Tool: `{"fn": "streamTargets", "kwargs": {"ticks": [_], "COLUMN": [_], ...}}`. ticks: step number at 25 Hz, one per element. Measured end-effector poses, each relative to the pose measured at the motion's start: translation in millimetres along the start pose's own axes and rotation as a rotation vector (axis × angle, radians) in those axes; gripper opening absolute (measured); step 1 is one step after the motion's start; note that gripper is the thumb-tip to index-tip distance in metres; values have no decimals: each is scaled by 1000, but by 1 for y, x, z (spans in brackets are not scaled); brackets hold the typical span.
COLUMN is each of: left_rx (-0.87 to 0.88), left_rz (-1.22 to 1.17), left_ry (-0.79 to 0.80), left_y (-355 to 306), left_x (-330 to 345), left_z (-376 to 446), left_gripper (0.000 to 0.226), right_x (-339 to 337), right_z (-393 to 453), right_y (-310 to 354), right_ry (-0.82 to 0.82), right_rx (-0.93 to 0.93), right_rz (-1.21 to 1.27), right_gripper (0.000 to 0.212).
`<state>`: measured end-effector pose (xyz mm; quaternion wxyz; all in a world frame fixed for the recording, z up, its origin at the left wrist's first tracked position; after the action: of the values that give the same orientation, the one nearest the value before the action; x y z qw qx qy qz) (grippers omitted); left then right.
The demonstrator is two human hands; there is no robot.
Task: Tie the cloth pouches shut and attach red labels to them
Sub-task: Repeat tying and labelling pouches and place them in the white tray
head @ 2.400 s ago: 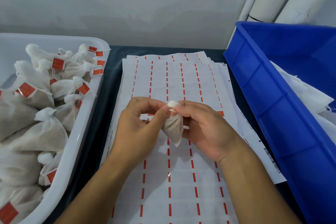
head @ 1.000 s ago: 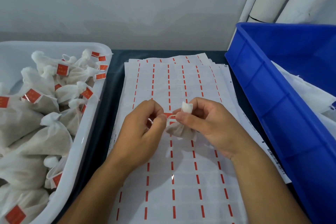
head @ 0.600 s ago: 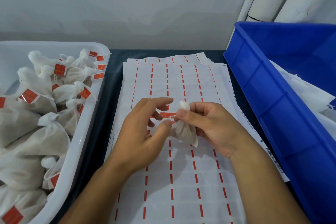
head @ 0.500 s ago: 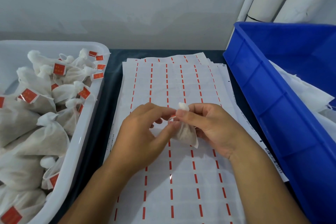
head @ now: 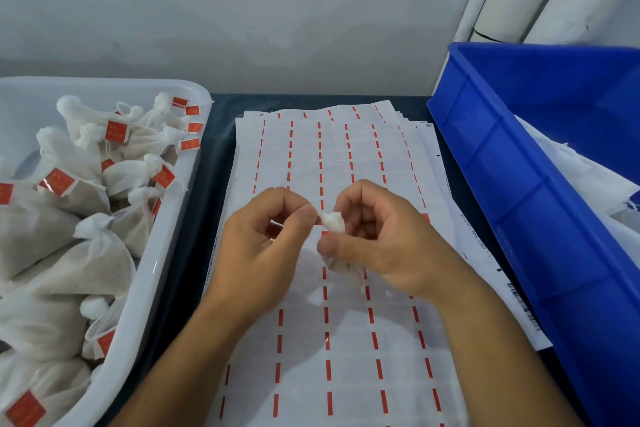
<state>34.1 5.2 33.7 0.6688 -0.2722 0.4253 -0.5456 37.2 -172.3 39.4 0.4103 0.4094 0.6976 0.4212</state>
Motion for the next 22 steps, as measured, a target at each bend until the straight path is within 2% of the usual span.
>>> {"fn": "streamTargets", "kwargs": {"ticks": [3,8,12,14,16,19,22], "left_rx": [-22,-47,-124,-188,-258,-373,-344], "left_rz": [-95,-113,-20,105,375,692,710], "left_ry": [-39,-193,-140,-140,-95,75,98], "left_y": [-3,0,7,17,27,42,44], "left_x": [-2,-6,-6,-9,-17,-26,-28], "left_z": [0,0,0,0,1,-5,-9], "left_gripper": [23,20,20,18,16,56,67], "right_x": [2,-1,-3,-9,-18,-30,-37], "right_z": [1,1,2,5,8,8,9], "right_y": [-1,-2,-6,-9,-12,-16,-18], "right_ry": [-51,-134,-222,-366,-549,-725,-754], "right_rx": [-33,-39,-38,-36,3,67,71], "right_rz": [-134,-235,-285,-251,-189,-143,-106], "right_gripper": [37,31,25,23,22,21,23]}}
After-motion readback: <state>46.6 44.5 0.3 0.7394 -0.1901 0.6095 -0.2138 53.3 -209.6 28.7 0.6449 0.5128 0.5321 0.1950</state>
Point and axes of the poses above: each hand's wrist, its own z-axis towards the middle knuckle, its own x-axis out of the palm, y = z × x, the point moved 2 cm from there along z, towards the middle knuckle, and after that the axes turned 15 degrees about x, right-handed, at the moved point
